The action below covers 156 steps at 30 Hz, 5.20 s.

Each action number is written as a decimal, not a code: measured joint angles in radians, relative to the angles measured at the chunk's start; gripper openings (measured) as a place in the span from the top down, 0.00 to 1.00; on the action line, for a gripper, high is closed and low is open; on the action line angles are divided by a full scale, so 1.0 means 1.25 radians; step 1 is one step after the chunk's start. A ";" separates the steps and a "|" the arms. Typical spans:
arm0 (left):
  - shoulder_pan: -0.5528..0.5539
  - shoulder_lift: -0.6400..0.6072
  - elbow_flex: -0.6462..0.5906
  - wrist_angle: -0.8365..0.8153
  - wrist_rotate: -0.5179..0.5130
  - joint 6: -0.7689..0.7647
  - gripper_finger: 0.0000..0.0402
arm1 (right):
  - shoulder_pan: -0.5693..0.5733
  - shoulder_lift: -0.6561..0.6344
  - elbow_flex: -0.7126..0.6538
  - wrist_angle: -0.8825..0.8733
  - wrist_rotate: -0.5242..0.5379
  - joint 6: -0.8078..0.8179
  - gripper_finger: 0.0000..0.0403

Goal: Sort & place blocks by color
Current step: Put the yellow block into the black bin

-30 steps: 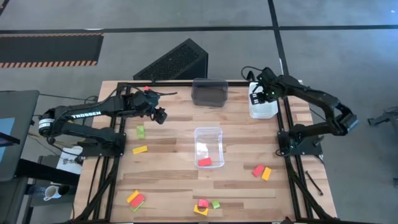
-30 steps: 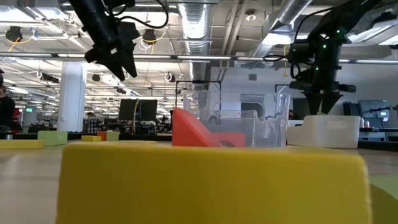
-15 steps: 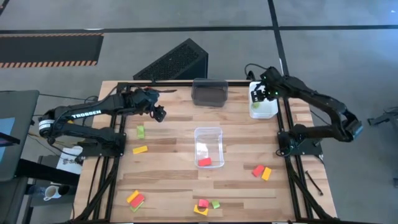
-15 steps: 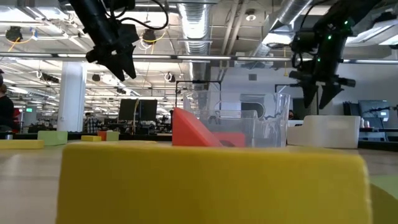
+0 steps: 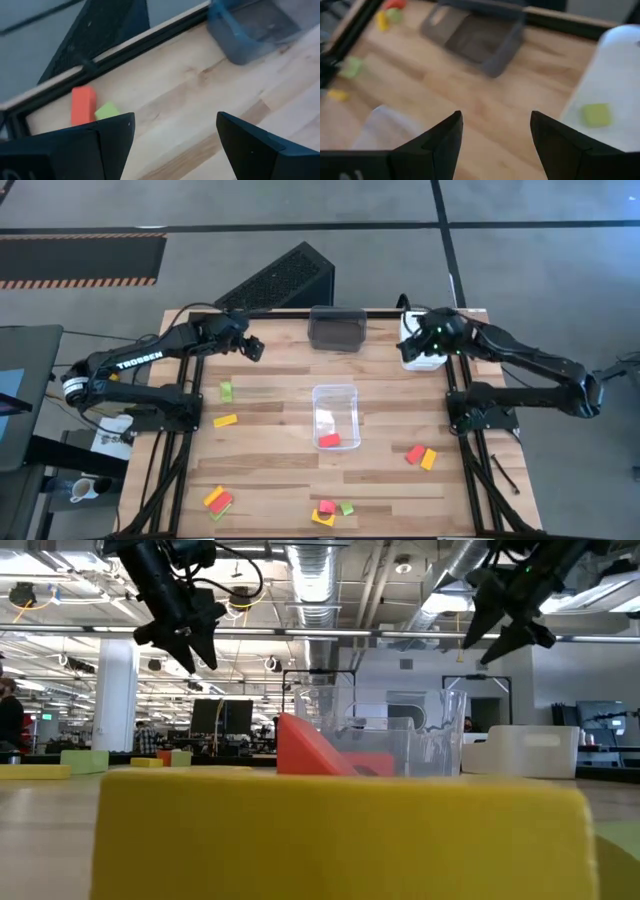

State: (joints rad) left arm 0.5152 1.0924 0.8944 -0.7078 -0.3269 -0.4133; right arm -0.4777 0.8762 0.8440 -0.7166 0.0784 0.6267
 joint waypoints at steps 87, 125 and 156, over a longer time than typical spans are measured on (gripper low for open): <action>-0.414 0.277 -0.246 -0.160 0.363 -0.072 0.40 | 0.314 0.153 0.000 0.149 0.061 0.037 0.37; -0.256 0.208 0.166 0.177 0.187 0.223 0.82 | 0.378 0.146 0.000 0.138 0.042 0.128 0.37; 0.049 0.726 0.487 0.482 0.404 0.168 0.82 | 0.406 0.148 0.000 0.190 0.149 0.205 0.37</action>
State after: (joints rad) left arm 0.5766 1.9994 1.5028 -0.1056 0.1777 -0.2035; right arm 0.0303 1.0611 0.8436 -0.4797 0.2648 0.8825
